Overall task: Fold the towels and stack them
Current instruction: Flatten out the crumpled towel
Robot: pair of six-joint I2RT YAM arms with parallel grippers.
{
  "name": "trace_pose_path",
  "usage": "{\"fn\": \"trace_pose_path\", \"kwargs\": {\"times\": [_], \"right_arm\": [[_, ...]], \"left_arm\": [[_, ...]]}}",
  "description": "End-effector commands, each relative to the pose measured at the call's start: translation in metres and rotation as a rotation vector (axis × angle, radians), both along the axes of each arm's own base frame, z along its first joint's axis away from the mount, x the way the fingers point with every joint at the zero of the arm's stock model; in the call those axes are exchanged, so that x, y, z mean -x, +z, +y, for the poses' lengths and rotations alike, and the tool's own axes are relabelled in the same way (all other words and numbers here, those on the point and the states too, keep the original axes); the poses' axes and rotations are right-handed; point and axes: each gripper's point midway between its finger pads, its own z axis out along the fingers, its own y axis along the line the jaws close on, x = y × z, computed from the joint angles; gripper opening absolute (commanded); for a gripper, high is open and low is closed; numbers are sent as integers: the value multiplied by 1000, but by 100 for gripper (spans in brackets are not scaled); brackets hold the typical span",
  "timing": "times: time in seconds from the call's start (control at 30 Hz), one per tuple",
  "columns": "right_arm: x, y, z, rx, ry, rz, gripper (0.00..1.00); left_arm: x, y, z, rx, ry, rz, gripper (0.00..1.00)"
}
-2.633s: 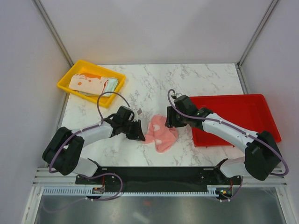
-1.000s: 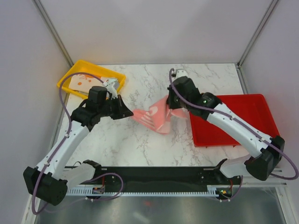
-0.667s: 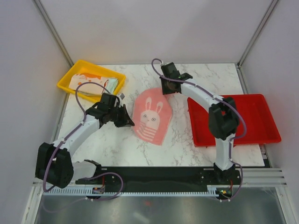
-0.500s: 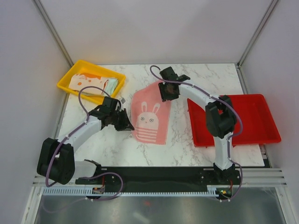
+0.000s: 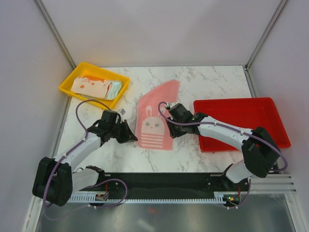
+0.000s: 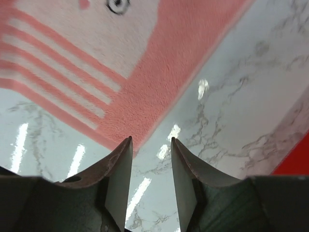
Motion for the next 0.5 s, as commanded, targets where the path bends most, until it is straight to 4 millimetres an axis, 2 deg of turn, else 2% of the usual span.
{"fn": "trace_pose_path", "kwargs": {"times": [0.0,0.07,0.1,0.2,0.3,0.47], "right_arm": [[8,-8,14,-90,-114,3,45],[19,-12,20,-89,-66,-1,47],[31,-18,26,-83,-11,8,48],[57,-27,32,-30,137,-6,52],[61,-33,26,21,161,-30,54],[67,-45,14,80,145,-16,54]], "left_arm": [[9,17,-8,101,15,-27,2],[14,21,-5,100,26,-44,2],[14,23,-5,102,25,-48,2],[16,15,-3,85,25,-28,2],[13,4,2,43,31,-9,2],[12,2,6,15,42,-18,4]]}}
